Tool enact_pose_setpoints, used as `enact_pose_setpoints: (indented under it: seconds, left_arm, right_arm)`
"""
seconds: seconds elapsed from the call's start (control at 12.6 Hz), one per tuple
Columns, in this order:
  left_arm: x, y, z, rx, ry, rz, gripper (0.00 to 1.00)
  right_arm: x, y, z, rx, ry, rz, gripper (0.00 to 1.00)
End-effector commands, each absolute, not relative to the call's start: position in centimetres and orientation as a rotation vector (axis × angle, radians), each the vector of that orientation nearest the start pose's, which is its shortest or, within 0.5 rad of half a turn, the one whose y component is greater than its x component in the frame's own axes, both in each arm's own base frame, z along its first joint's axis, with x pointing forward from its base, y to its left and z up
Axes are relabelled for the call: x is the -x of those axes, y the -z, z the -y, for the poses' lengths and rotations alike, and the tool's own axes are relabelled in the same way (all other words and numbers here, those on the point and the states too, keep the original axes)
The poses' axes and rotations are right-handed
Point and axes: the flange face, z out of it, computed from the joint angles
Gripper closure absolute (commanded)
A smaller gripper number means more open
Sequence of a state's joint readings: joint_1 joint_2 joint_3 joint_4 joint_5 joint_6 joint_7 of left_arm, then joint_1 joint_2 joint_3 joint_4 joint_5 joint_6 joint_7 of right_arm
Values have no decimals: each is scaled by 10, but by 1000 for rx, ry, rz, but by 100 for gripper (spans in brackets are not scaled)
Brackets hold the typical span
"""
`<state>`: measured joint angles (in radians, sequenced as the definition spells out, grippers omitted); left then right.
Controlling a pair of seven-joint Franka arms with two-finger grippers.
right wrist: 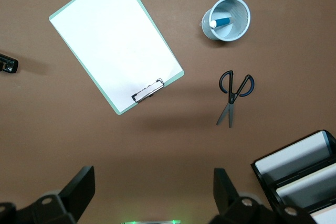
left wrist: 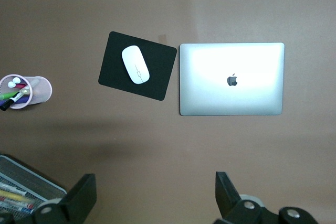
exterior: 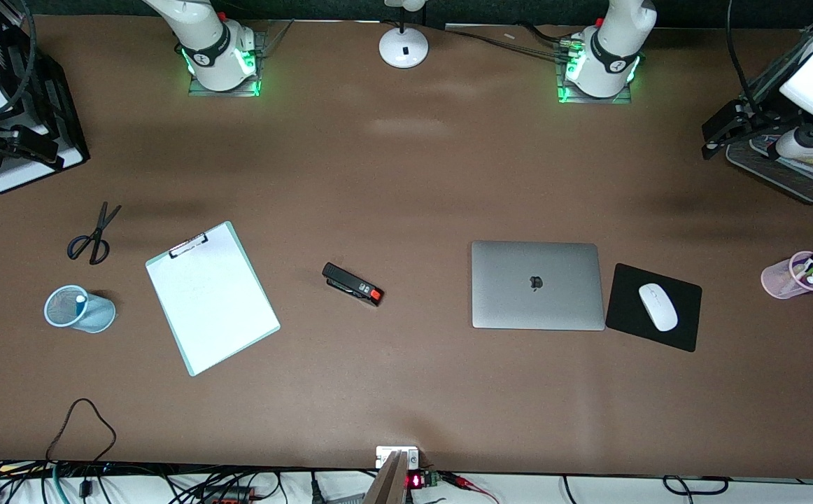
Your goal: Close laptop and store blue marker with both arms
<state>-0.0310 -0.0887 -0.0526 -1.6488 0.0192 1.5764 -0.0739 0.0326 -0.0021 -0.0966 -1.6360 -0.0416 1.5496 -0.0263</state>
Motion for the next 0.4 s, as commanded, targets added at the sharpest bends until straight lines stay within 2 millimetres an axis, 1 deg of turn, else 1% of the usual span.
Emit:
enact_pose_setpoints:
  seconds: [0.0, 0.16, 0.32]
  left_arm:
    - [-527, -640, 44, 3119, 29, -45, 0]
    - [-526, -641, 45, 3121, 28, -47, 0]
    - [-527, -640, 47, 3122, 31, -52, 0]
  right_arm:
    - [-542, -596, 36, 3171, -136, -84, 0]
    - [-542, -598, 40, 3167, -124, -96, 0]
    - [-543, -597, 37, 3167, -131, -89, 0]
